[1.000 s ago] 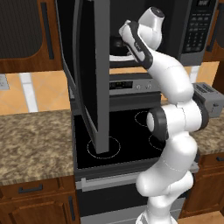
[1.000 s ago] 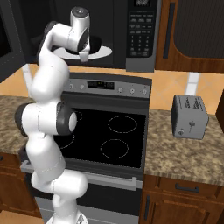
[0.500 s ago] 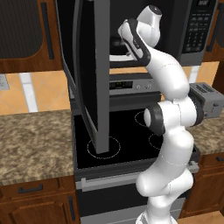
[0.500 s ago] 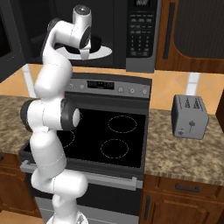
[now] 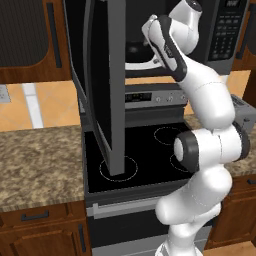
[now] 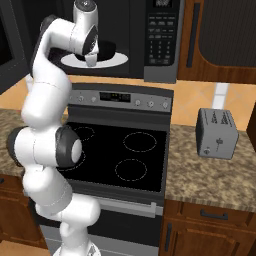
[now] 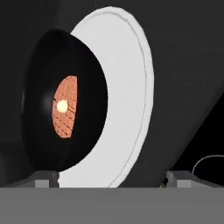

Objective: Open the microwave, place the bowl with waffle inside the microwave, then close the microwave door and turn it on.

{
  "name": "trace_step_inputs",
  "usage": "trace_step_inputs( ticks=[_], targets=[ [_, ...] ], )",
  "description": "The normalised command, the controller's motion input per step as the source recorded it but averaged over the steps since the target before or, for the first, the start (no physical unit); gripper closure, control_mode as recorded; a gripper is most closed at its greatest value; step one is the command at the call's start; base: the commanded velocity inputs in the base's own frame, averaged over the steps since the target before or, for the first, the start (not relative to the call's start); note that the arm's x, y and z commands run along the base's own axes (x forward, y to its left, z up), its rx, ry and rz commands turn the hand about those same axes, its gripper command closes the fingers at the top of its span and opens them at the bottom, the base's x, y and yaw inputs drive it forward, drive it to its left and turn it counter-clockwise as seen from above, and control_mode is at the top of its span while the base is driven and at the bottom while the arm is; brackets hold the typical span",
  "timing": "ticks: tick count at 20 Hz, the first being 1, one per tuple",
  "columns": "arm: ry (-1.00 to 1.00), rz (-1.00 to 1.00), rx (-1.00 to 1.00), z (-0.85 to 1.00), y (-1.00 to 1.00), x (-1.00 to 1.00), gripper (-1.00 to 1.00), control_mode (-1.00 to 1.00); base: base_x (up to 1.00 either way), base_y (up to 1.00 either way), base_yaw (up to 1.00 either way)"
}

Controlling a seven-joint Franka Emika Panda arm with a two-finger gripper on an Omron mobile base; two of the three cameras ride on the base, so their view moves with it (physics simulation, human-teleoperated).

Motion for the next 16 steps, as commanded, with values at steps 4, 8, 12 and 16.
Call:
trace_step_inputs(
  ticks=[4, 8, 12, 16],
  targets=[
    [-0.14, 0.00, 0.01, 0.00, -0.04, -1.00, -1.00, -1.00, 0.00, 0.00, 0.00],
    [-0.18, 0.00, 0.01, 0.02, -0.03, -1.00, -1.00, -1.00, 0.00, 0.00, 0.00],
    [-0.11, -0.02, 0.01, 0.08, -0.02, -1.00, 1.00, -1.00, 0.00, 0.00, 0.00],
    [-0.12, -0.01, 0.03, 0.04, -0.19, -1.00, 1.00, -1.00, 0.00, 0.00, 0.00]
  ],
)
